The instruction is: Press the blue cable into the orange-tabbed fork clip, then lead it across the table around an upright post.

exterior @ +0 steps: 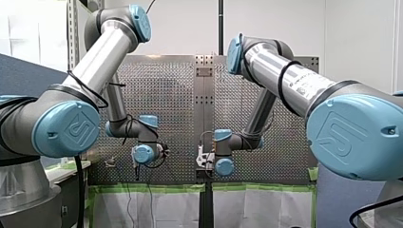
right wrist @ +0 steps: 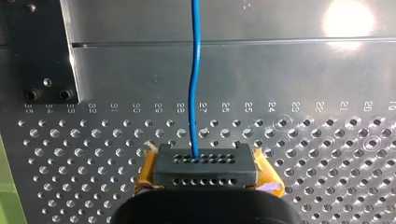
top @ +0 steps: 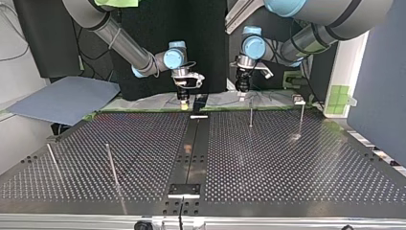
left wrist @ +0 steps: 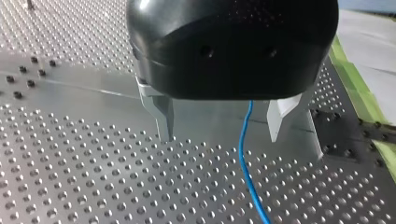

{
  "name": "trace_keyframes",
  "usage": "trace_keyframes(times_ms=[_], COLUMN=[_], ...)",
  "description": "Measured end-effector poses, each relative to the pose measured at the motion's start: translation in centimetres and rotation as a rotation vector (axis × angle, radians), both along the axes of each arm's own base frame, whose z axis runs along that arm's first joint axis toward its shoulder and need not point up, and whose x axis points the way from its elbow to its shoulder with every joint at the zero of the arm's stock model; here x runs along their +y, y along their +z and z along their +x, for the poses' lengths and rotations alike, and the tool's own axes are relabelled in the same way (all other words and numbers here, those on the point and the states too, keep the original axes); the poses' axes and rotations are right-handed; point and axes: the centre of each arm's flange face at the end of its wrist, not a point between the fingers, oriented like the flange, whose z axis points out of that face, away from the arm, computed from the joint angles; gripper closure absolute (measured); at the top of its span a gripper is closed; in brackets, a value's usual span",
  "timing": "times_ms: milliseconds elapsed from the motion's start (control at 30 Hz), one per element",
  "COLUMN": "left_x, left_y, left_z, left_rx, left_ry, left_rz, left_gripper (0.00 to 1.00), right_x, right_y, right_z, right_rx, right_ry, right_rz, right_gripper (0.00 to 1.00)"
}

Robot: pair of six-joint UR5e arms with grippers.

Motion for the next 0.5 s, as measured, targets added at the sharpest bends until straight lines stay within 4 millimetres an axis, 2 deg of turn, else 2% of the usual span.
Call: trace_keyframes(times_ms=[233, 500], left_x=[0.3, -0.4], left_y=[-1.4, -0.7], left_z=[0.1, 1.7], left_rx=[0.032, 0.006], left_ry=[0.036, 0.032], left_rz=[0.018, 0.014], left_gripper=[0.0, 0.0], right_x=[0.0, 0.0], right_y=[0.0, 0.0], right_z=[0.0, 0.0], right_rx=[0.0, 0.0], right_ry=[0.001, 0.002], right_rz=[0.0, 0.001], right_gripper=[1.0, 1.0])
